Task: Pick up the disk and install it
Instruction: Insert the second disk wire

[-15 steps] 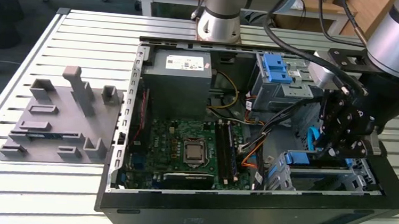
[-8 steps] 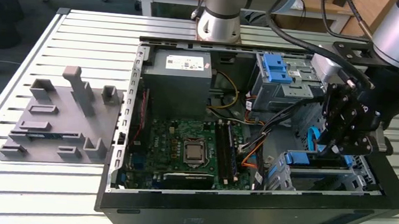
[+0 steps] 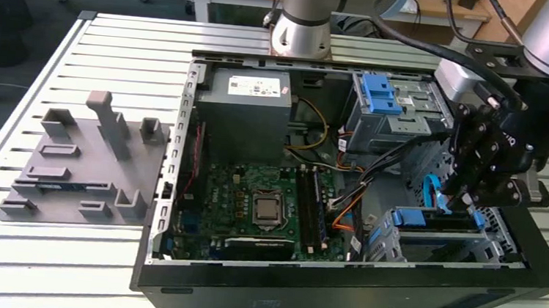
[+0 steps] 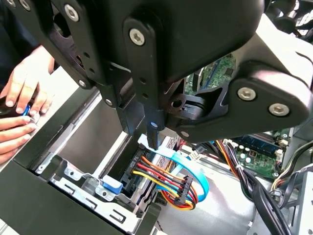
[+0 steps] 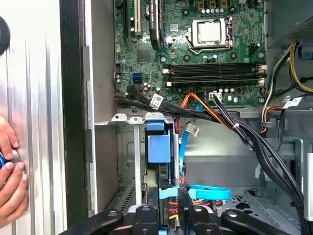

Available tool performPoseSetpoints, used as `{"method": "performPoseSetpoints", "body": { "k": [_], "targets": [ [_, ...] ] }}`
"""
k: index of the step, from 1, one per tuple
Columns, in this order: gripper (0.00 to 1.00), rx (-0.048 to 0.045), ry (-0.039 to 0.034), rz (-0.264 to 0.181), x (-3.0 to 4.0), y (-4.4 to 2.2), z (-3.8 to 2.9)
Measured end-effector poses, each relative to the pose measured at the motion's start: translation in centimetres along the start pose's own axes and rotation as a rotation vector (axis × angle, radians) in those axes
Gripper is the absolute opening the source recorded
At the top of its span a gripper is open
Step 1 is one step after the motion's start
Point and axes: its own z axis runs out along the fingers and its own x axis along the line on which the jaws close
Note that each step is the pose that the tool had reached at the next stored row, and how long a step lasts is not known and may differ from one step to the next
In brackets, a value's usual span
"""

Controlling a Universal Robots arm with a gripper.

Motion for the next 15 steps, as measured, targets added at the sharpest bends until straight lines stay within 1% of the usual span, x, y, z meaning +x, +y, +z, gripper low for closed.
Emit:
{"method": "performPoseSetpoints", "body": {
  "k": [2, 4, 5, 6, 15],
  "targets": [
    [0.29, 0.0, -0.0001, 0.0, 0.0, 0.0, 0.0],
    [0.16, 0.0, 0.0, 0.0, 0.0, 0.0, -0.01],
    [0.16, 0.0, 0.0002, 0.0, 0.0, 0.0, -0.02],
    [0.11, 0.0, 0.0002, 0.0, 0.0, 0.0, -0.01],
    [0.11, 0.0, 0.0002, 0.0, 0.0, 0.0, -0.02]
  ]
}}
